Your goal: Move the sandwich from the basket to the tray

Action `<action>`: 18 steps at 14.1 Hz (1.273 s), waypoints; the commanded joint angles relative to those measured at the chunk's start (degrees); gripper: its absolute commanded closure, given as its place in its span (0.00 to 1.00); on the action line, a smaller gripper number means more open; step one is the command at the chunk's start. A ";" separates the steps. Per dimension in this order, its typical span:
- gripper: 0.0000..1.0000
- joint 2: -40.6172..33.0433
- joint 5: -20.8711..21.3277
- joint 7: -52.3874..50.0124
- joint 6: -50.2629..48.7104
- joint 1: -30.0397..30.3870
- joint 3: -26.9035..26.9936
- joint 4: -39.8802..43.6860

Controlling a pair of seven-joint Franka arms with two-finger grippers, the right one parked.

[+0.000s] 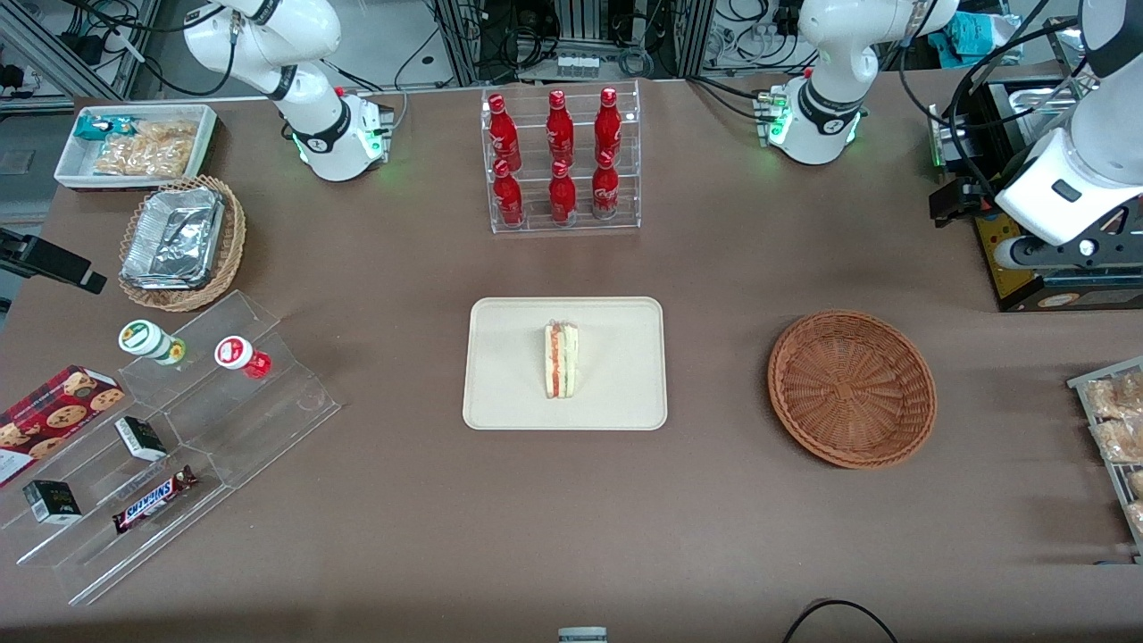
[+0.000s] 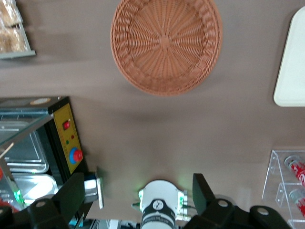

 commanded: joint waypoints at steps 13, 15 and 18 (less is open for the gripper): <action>0.00 -3.91 -5.32 7.12 12.49 -5.40 7.72 -4.58; 0.00 -3.73 -5.06 7.73 12.57 -5.40 7.72 -4.32; 0.00 -3.38 -4.88 7.21 12.05 -5.67 7.81 -3.09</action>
